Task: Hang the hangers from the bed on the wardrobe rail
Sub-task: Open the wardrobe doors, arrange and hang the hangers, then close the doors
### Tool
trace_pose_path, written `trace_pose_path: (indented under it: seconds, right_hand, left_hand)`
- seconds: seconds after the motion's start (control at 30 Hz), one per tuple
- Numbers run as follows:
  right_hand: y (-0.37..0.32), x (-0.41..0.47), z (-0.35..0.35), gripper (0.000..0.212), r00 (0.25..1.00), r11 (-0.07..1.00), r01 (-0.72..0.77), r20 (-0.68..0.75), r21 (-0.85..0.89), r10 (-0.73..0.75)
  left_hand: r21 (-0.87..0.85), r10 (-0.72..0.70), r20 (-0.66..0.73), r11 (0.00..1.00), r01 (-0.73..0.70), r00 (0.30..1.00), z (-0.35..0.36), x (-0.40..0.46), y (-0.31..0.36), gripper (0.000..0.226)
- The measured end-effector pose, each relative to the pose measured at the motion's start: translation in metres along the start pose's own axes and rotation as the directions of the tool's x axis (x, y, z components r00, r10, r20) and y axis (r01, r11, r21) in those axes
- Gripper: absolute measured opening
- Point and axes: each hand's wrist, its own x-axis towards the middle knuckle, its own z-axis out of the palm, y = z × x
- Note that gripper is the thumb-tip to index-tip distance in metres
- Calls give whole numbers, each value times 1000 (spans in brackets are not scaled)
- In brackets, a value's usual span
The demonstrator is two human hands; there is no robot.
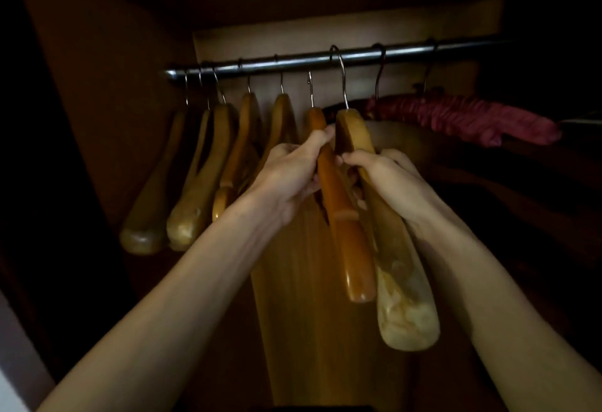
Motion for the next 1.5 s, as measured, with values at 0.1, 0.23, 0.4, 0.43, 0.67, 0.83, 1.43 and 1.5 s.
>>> trace_pose_path:
  seconds: [0.1,0.23,0.4,0.43,0.67,0.83,1.43,1.5]
  right_hand:
    - [-21,18,5,34,998,998,58,-9,0,-58]
    - [-37,47,11,40,998,998,61,-22,15,-61]
    - [-44,77,10,38,997,998,67,-42,-6,-67]
    - [-45,80,9,34,996,998,68,-48,-12,-69]
    - [-29,102,2,36,996,997,48,-72,-55,-51]
    - [-11,106,0,49,993,996,5,-117,-84,-15]
    - [-15,56,-6,45,995,889,85,-14,-449,-102]
    - [-19,39,-4,55,983,745,118,-27,-657,-179]
  left_hand:
    - [44,19,-7,999,-18,1000,0,21,18,28]
    - [72,0,-12,997,0,1000,2,54,27,54]
    - [129,3,1,992,-3,1000,6,78,32,42]
    - [125,-7,9,992,6,1000,6,81,33,39]
    - [222,-21,4,975,20,1000,11,98,24,30]
    - [298,16,22,954,-22,1000,9,102,8,36]
    - [741,187,30,656,-147,982,6,101,9,33]
    - [771,229,18,616,-159,973,0,100,12,33]
